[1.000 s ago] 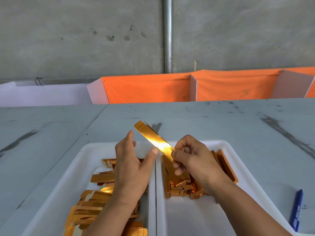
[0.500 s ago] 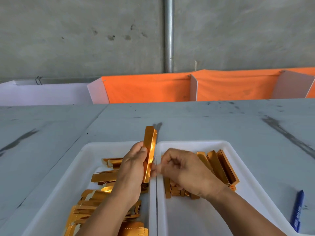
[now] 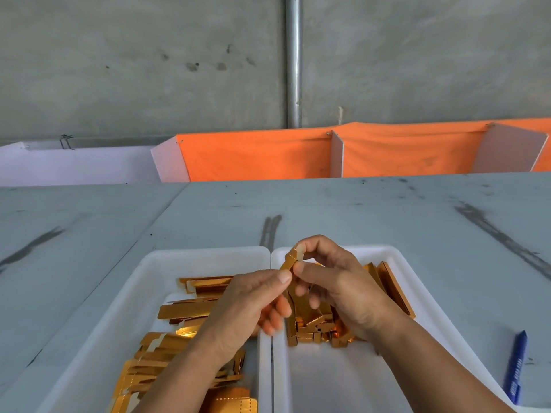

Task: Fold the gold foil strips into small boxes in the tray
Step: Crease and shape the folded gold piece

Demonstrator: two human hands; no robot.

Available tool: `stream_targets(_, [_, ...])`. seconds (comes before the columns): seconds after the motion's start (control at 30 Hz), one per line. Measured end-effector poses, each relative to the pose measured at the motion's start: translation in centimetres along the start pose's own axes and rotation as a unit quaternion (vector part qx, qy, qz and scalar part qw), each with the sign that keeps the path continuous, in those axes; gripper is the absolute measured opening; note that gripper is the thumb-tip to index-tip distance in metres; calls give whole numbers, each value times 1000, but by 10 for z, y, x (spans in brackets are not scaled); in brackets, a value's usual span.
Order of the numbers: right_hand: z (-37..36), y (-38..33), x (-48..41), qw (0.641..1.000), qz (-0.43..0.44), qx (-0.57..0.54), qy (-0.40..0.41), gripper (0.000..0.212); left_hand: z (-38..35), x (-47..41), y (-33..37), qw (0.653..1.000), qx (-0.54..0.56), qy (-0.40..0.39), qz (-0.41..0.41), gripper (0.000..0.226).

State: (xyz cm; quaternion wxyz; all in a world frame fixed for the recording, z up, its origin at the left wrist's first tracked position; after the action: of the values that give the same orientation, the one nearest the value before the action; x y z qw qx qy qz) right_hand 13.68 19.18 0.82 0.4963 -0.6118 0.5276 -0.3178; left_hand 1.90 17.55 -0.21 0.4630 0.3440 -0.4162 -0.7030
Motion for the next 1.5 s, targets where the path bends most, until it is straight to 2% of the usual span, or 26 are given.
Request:
stream_targets(0.03, [1, 0, 0, 1000, 3, -11, 4, 5, 3, 0, 0, 1000, -8, 21, -2, 38])
stream_targets(0.13, [14, 0, -1, 998, 3, -12, 54, 9, 19, 2, -1, 987, -103, 120, -8, 36])
stream_targets(0.23, [23, 2, -1, 995, -7, 0, 96, 19, 23, 3, 1, 968, -189, 163, -12, 59])
stream_targets(0.3, [21, 4, 0, 995, -11, 22, 99, 22, 19, 2, 5, 958, -228, 170, -23, 70])
stream_targets(0.37, [14, 5, 1, 995, -15, 44, 87, 25, 17, 1, 6, 951, -251, 179, -37, 71])
stream_targets(0.53, [11, 5, 2, 994, -27, 63, 90, 35, 22, 1, 2, 942, -267, 198, -48, 36])
stream_targets(0.67, [8, 6, 3, 991, -31, 97, 83, 37, 20, 2, 3, 945, -264, 190, -44, 51])
stream_targets(0.77, [9, 5, 4, 989, -23, 117, 87, 32, 19, 2, 7, 936, -289, 193, -60, 49])
stream_targets(0.83, [12, 0, 4, 986, 7, 128, 106, 21, 21, 2, 7, 929, -303, 205, -58, 43])
stream_targets(0.93, [14, -14, 8, 966, 84, 201, 136, 12, 26, 1, 4, 916, -331, 224, -35, 40])
stream_targets(1.07, [-2, -22, 12, 943, 138, 284, 101, 11, 27, 0, 3, 905, -362, 224, -23, 50])
stream_targets(1.17, [-7, -23, 13, 926, 152, 334, 94, 12, 25, 0, 5, 894, -388, 225, -29, 53])
stream_targets(1.37, [-12, -22, 12, 886, 153, 429, 82, 15, 22, 0, 10, 852, -472, 224, -35, 45])
stream_targets(1.5, [-13, -16, 10, 887, 124, 439, 70, 14, 16, 1, 13, 841, -496, 212, -50, 36])
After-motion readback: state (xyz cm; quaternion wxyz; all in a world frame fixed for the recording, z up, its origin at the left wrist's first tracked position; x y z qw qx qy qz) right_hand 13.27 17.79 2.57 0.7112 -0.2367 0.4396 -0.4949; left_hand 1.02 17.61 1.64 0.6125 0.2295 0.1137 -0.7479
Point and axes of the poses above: each hand's wrist, its own x-axis away from the middle knuckle, its own z-axis out of the back of the hand, y = z × x, the point moved 10 cm from there along -x, towards the middle knuckle, and after that the axes turned 14 degrees about -x, right-handed, at the moved point
